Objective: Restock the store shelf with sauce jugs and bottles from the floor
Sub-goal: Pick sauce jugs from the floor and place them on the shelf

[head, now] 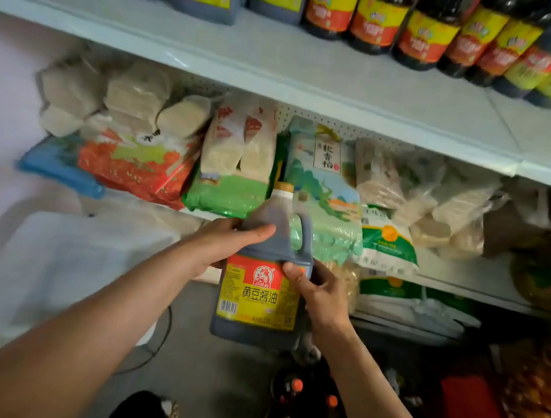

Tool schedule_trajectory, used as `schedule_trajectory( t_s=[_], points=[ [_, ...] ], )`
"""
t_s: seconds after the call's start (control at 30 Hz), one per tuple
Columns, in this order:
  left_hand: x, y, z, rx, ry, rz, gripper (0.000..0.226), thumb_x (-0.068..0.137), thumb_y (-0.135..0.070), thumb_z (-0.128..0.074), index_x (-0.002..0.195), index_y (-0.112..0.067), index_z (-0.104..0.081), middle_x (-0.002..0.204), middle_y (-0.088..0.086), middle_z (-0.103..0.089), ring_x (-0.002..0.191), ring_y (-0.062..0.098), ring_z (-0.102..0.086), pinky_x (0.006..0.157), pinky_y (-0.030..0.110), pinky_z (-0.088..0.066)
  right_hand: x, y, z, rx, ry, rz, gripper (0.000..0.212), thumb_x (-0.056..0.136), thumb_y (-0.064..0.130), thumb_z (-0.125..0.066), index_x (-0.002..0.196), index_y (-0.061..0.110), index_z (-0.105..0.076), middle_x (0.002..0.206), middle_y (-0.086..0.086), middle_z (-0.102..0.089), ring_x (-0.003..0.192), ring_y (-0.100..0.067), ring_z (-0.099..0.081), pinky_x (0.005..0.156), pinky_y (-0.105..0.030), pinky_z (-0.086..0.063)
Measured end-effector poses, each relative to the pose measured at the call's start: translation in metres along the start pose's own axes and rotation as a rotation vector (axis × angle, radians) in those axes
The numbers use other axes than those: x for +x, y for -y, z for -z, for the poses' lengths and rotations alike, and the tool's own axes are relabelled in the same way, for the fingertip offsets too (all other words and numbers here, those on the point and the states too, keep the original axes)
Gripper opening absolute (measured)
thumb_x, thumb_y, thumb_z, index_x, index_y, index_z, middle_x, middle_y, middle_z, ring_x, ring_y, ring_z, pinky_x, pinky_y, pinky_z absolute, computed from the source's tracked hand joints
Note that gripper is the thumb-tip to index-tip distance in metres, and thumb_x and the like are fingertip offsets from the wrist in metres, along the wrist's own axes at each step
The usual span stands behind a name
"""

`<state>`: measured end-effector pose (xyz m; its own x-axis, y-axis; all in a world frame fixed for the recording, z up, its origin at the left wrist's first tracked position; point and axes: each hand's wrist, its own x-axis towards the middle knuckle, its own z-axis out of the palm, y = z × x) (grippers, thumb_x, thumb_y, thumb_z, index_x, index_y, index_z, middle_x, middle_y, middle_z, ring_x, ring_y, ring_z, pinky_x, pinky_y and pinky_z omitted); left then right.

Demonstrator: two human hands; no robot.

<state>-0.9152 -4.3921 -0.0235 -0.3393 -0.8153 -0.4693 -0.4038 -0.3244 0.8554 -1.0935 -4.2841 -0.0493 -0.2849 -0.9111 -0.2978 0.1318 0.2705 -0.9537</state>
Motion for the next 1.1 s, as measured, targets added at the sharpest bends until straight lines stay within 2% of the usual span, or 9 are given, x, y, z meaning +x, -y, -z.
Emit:
schedule_trajectory(
  t_s=[0.17, 0.3, 0.37, 0.47, 0.6, 0.77, 0.9, 1.0, 1.1],
  points=[
    [-0.025, -0.073, 0.073, -0.004, -0.106, -0.157, 0.075, 0.057, -0.073, -0.08, 0.117, -0.03, -0.062, 0.104, -0.004, -0.075, 0.088, 0.017, -0.074, 0.073, 0.032, -0.058, 0.019, 0.084, -0.048, -0.015, 0.082, 0.188, 0.049, 0.07, 0.031, -0.087, 0.112, 0.009, -0.073, 0.103, -0.011, -0.078, 0.095, -0.029, -0.075, 0.08, -0.038, -0.061],
    [-0.034, -0.119, 0.143, -0.015, -0.098, -0.29, 0.052, 0.069, -0.043, -0.089, 0.111, -0.028, -0.063, 0.105, -0.001, -0.076, 0.089, 0.016, -0.074, 0.079, 0.034, -0.059, 0.048, 0.145, -0.102, -0.004, 0.107, 0.336, 0.047, 0.071, 0.028, -0.089, 0.111, 0.008, -0.073, 0.102, -0.012, -0.078, 0.092, -0.028, -0.075, 0.074, -0.035, -0.06],
    [-0.035, -0.14, 0.179, 0.017, -0.146, -0.331, 0.06, 0.068, -0.041, -0.089, 0.118, -0.028, -0.057, 0.108, -0.003, -0.074, 0.093, 0.016, -0.073, 0.074, 0.032, -0.058, 0.065, 0.175, -0.134, 0.017, 0.117, 0.393, 0.049, 0.07, 0.027, -0.089, 0.111, 0.007, -0.072, 0.102, -0.013, -0.078, 0.091, -0.03, -0.075, 0.073, -0.036, -0.059],
    [-0.024, -0.169, 0.236, -0.014, -0.191, -0.409, 0.068, 0.07, -0.033, -0.089, 0.127, -0.026, -0.054, 0.111, -0.004, -0.072, 0.092, 0.016, -0.073, 0.072, 0.029, -0.057, 0.094, 0.21, -0.18, 0.037, 0.154, 0.476, 0.049, 0.073, 0.027, -0.084, 0.115, 0.006, -0.071, 0.106, -0.015, -0.077, 0.099, -0.035, -0.073, 0.084, -0.046, -0.061],
    [0.005, -0.202, 0.296, 0.053, -0.227, -0.53, 0.091, 0.061, -0.032, -0.094, 0.14, -0.023, -0.05, 0.124, -0.002, -0.069, 0.102, 0.018, -0.07, 0.091, 0.042, -0.058, 0.137, 0.241, -0.23, 0.07, 0.173, 0.58, 0.048, 0.078, 0.021, -0.078, 0.123, 0.007, -0.067, 0.115, -0.015, -0.075, 0.104, -0.03, -0.072, 0.085, -0.039, -0.06],
    [0.055, -0.229, 0.341, 0.149, -0.265, -0.618, 0.108, 0.052, -0.047, -0.093, 0.146, -0.024, -0.043, 0.132, -0.005, -0.063, 0.111, 0.018, -0.065, 0.094, 0.044, -0.056, 0.193, 0.268, -0.26, 0.035, 0.11, 0.616, 0.056, 0.08, 0.026, -0.083, 0.131, 0.012, -0.064, 0.122, -0.01, -0.073, 0.115, -0.031, -0.068, 0.092, -0.044, -0.057],
    [0.093, -0.242, 0.352, 0.2, -0.214, -0.686, 0.103, 0.067, -0.033, -0.091, 0.152, -0.027, -0.034, 0.139, -0.007, -0.056, 0.12, 0.016, -0.058, 0.097, 0.038, -0.053, 0.232, 0.277, -0.266, -0.002, 0.072, 0.607, 0.071, 0.074, 0.037, -0.087, 0.136, 0.016, -0.061, 0.129, -0.009, -0.07, 0.123, -0.032, -0.063, 0.102, -0.053, -0.052],
    [0.118, -0.245, 0.355, 0.172, -0.201, -0.682, 0.101, 0.07, -0.031, -0.09, 0.153, -0.03, -0.033, 0.141, -0.004, -0.056, 0.119, 0.017, -0.058, 0.097, 0.039, -0.053, 0.256, 0.276, -0.266, -0.009, 0.039, 0.587, 0.057, 0.084, 0.021, -0.081, 0.136, 0.017, -0.061, 0.126, -0.01, -0.071, 0.122, -0.033, -0.064, 0.103, -0.055, -0.051],
    [0.136, -0.249, 0.359, 0.137, -0.161, -0.675, 0.096, 0.071, -0.029, -0.088, 0.15, -0.034, -0.035, 0.137, -0.004, -0.058, 0.115, 0.017, -0.061, 0.096, 0.041, -0.055, 0.272, 0.274, -0.262, -0.052, 0.042, 0.552, 0.059, 0.083, 0.015, -0.08, 0.138, 0.016, -0.058, 0.126, -0.009, -0.07, 0.119, -0.028, -0.065, 0.097, -0.046, -0.056]
  ],
)
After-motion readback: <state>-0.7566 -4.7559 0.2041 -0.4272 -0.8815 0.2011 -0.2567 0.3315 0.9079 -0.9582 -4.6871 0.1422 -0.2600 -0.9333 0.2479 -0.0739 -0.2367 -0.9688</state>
